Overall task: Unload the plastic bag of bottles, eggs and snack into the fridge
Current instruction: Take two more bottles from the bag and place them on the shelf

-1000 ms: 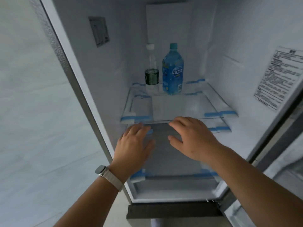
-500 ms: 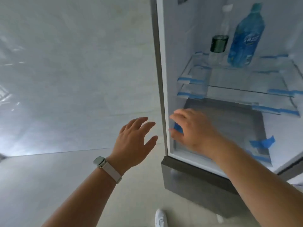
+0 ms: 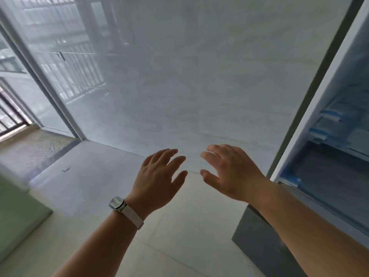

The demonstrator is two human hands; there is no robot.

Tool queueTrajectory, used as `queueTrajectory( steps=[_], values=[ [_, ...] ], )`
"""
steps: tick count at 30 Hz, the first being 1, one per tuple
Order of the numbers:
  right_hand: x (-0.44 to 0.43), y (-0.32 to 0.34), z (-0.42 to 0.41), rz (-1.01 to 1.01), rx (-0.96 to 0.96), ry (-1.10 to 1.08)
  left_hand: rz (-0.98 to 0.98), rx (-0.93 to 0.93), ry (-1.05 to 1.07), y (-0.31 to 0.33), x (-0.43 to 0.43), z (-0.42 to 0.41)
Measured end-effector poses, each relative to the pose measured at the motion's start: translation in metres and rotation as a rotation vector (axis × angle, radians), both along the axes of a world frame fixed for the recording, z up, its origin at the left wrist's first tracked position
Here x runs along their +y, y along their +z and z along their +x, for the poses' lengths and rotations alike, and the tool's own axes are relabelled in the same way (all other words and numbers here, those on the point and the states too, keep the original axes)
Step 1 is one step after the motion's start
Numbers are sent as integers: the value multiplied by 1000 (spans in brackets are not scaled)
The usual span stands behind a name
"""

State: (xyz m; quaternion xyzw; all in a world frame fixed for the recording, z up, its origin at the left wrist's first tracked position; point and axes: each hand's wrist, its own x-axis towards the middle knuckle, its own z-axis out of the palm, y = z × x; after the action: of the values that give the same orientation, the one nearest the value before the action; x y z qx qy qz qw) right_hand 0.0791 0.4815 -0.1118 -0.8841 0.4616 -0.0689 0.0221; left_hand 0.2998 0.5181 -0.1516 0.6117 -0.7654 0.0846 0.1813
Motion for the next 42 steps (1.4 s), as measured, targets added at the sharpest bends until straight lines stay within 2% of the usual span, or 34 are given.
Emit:
queueTrajectory(
  steps=[6,14,19,29,34,42],
  values=[
    [20,1,137,-6,-28,139,16,18,164,-6,53,122],
    [67,-17,319,7,54,367,-34,69,411,-34,144,281],
    [104,-26,416,-1,100,560,-40,69,609,-47,214,350],
    [176,-39,558,-14,154,971,-25,85,996,-61,332,419],
    [207,-46,621,19,123,1158,4,77,1191,-64,377,442],
    [203,-63,732,64,101,1349,83,48,1400,-74,386,503]
  ],
)
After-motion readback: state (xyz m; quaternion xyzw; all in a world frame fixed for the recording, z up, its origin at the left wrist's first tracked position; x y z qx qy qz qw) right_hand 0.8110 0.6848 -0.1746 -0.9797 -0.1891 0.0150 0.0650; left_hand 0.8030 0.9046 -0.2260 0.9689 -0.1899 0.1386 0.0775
